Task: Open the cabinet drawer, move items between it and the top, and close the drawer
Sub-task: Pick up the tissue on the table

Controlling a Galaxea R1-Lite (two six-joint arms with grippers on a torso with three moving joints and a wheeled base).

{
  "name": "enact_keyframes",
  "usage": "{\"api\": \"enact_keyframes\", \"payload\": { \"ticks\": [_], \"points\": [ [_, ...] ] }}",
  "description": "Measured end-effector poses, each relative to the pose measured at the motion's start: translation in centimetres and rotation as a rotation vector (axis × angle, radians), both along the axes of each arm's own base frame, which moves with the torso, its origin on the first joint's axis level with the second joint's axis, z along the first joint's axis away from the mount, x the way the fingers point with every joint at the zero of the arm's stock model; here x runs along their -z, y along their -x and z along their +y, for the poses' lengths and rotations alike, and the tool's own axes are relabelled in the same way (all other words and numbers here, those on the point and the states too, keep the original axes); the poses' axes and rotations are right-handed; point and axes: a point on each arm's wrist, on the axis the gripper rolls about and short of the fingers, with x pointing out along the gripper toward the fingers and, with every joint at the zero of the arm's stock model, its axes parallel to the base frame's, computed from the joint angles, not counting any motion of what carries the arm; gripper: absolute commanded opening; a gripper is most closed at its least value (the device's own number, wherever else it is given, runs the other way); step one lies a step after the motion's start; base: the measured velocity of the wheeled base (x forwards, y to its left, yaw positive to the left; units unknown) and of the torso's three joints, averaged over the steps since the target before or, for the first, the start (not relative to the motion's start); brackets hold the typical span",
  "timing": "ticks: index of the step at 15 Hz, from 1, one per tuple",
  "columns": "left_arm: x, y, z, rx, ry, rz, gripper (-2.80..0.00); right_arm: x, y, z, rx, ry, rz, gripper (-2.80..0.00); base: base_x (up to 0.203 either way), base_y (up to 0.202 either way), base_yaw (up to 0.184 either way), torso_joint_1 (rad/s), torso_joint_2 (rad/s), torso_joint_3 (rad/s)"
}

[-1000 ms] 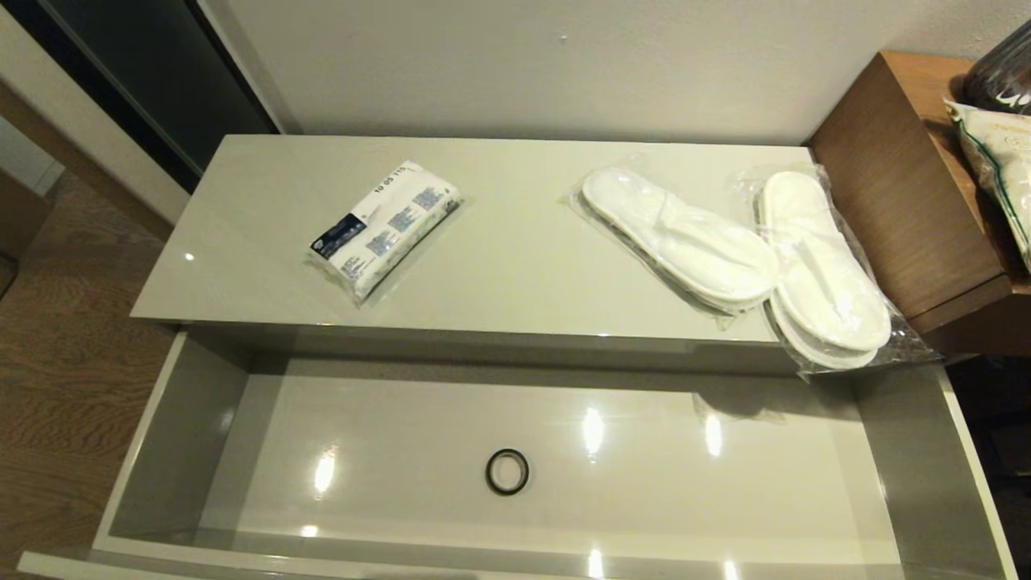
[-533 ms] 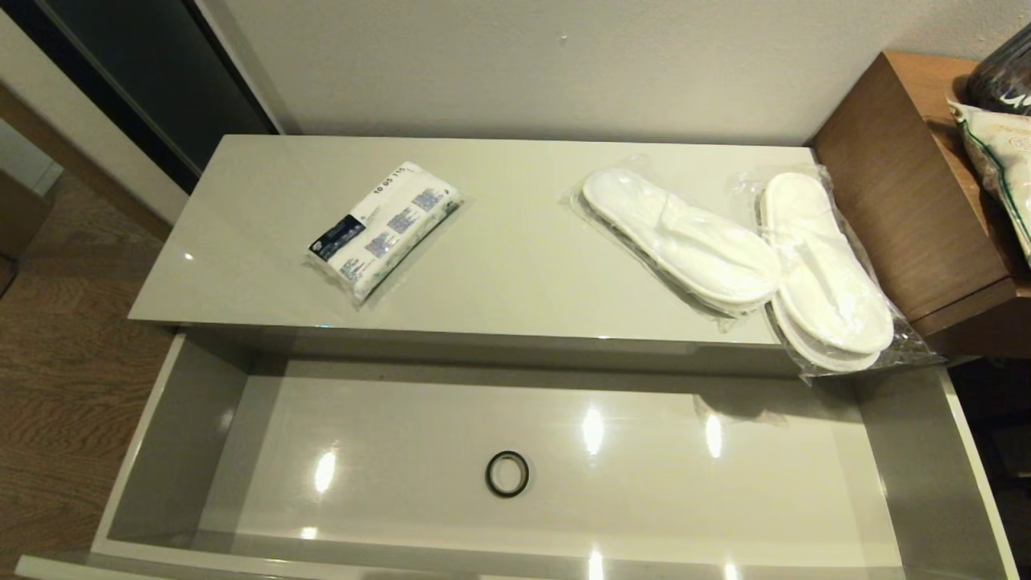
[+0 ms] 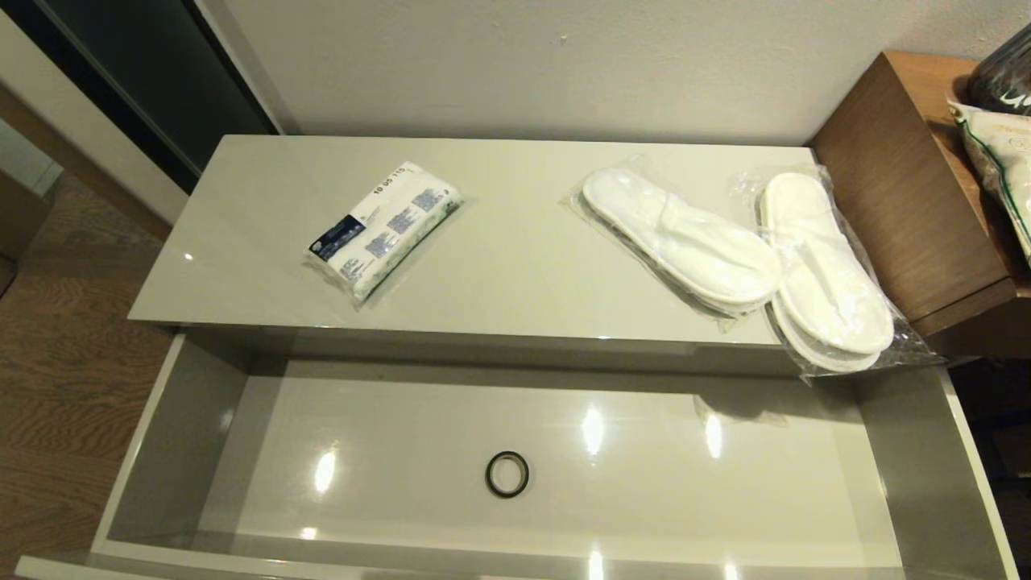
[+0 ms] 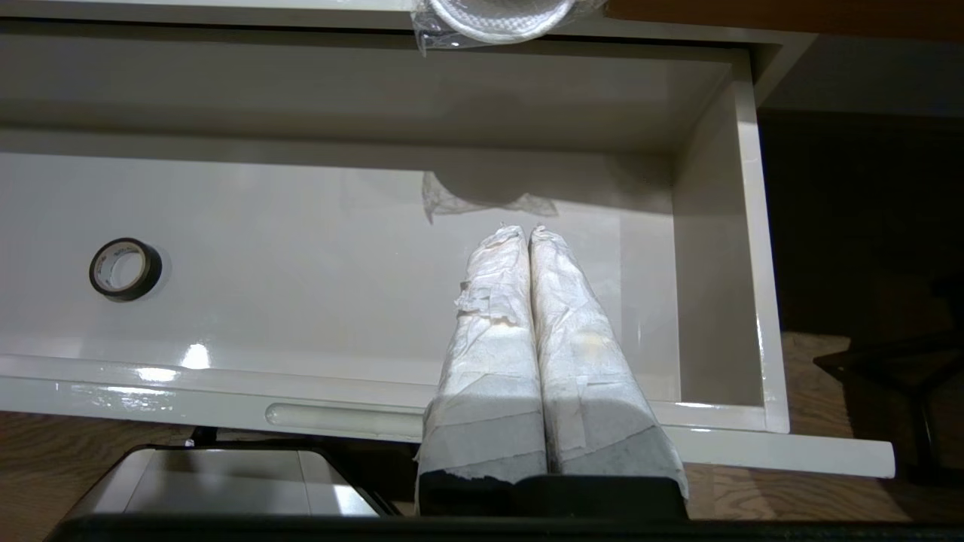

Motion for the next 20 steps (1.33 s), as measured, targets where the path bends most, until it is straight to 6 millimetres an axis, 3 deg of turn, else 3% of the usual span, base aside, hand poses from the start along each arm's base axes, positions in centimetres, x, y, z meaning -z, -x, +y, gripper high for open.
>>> {"api": "enact_keyframes", "payload": {
  "ticks": [2,4,6,8,10,13,15,17,18,20],
  "points": [
    [-1.0,0.1,0.0,0.000,0.000,-0.005,-2.80,0.0,0.0,0.0,-0.001,0.000,0.000,-2.80,0.000,0.000,0.000,0.000,0.00,0.000],
    [-4.7,0.5,0.0,-0.007,0.046,-0.050,-2.80,0.0,0.0,0.0,-0.001,0.000,0.000,-2.80,0.000,0.000,0.000,0.000,0.00,0.000],
    [-11.7,0.5,0.1,-0.020,0.119,-0.100,-2.80,0.0,0.0,0.0,0.000,0.000,0.000,-2.80,0.000,0.000,0.000,0.000,0.00,0.000],
    [-18.8,-1.2,0.1,-0.029,0.167,-0.078,-2.80,0.0,0.0,0.0,0.000,0.000,0.000,-2.80,0.000,0.000,0.000,0.000,0.00,0.000],
    [-23.9,-5.6,0.0,-0.034,0.193,0.023,-2.80,0.0,0.0,0.0,0.000,0.000,-0.001,-2.80,0.000,0.000,0.000,0.000,0.00,0.000],
    [-28.8,-16.5,-0.2,-0.018,0.211,0.157,-2.80,0.0,0.0,0.0,0.000,0.000,0.000,-2.80,0.000,0.000,0.000,0.000,0.00,0.000],
    [-29.6,-24.9,-0.8,0.001,0.185,0.228,-2.80,0.0,0.0,0.0,0.000,0.000,0.000,-2.80,0.000,0.000,0.000,0.000,0.00,0.000],
    [-28.1,-31.9,-2.1,0.020,0.118,0.292,-2.80,0.0,0.0,0.0,0.000,0.000,0.000,-2.80,0.000,0.000,0.000,0.000,0.00,0.000],
    [-27.1,-34.6,-3.5,0.041,0.079,0.309,0.00,0.0,0.0,0.0,0.000,0.000,0.000,-2.80,0.000,0.000,0.000,0.000,0.00,0.000],
    [-25.3,-37.5,-6.6,0.106,0.037,0.334,0.00,0.0,0.0,0.0,0.000,0.000,-0.001,-2.80,0.000,0.000,0.000,0.000,0.00,0.000]
  ]
}}
